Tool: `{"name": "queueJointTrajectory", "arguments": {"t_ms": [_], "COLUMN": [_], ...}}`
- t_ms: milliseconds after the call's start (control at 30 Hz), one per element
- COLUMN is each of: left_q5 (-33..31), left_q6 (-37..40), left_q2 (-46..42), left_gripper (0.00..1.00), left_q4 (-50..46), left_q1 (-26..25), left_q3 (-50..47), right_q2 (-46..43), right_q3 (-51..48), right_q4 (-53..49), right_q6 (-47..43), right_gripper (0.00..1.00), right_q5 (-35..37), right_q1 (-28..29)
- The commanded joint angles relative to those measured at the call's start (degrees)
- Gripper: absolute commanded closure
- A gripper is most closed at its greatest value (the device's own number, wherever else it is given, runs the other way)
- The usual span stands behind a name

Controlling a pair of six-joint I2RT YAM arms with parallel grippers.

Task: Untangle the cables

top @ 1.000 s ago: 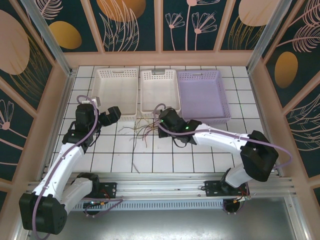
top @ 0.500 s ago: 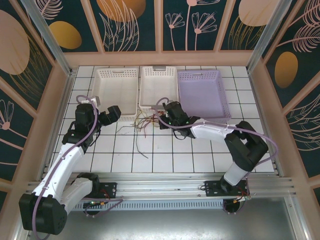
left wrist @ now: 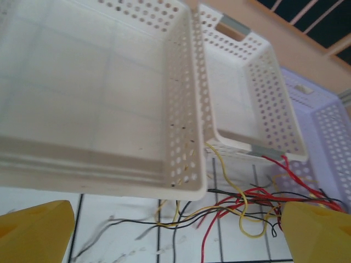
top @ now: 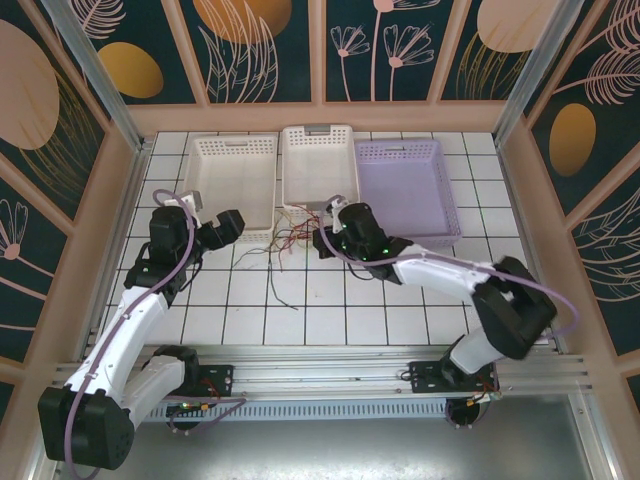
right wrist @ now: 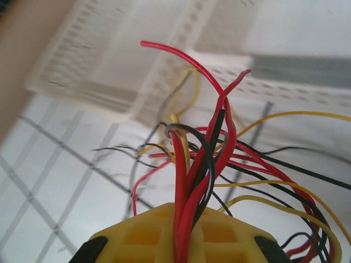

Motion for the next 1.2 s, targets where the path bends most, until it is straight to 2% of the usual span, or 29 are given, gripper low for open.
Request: {"name": "queueJointTrajectory", "arguments": {"t_ms": [0, 100, 267, 400, 500, 633, 800, 1167], "left_q5": [7.79, 13.64, 20.81, 22.72, 23.85, 23.43, 21.75, 20.11], "left_q6": [-2.84, -5.64, -9.94, -13.50, -16.62, -17.86, -15.56, -11.46], "left_q2": [-1.06, -2.75, -6.71, -8.53, -8.77, -8.40, -5.24, 4.73], "left_gripper": [0.04, 0.05, 0.05, 0.05, 0.05, 0.05, 0.05, 0.04], "left_q4": [5.34, 9.97, 18.88, 24.98, 29.97, 32.99, 33.04, 38.98], "left_q1": [-0.49, -0.65, -0.98, -1.20, -1.60, -2.96, -6.95, -20.15], "left_q3": [-1.86, -4.71, -8.68, -11.29, -13.65, -14.78, -12.83, -9.38], "right_q2": [-7.53, -11.80, -17.23, -17.91, -17.50, -16.10, -14.73, -15.62], "right_q3": [-2.21, -5.02, -11.27, -14.14, -15.22, -16.11, -16.24, -14.68], "right_q4": [4.04, 5.22, 14.29, 22.61, 27.37, 33.24, 37.75, 33.30], "right_q6": [-2.16, -2.17, 1.57, 6.04, 8.68, 12.43, 14.94, 14.44], "right_gripper": [1.00, 1.00, 1.00, 1.00, 1.00, 1.00, 1.00, 1.00], "right_q5": [-7.44, -15.14, -30.60, -41.38, -45.62, -49.80, -54.13, -50.87], "right_q1": [-0.25, -2.07, -7.72, -12.03, -13.77, -14.09, -16.44, -17.87]}}
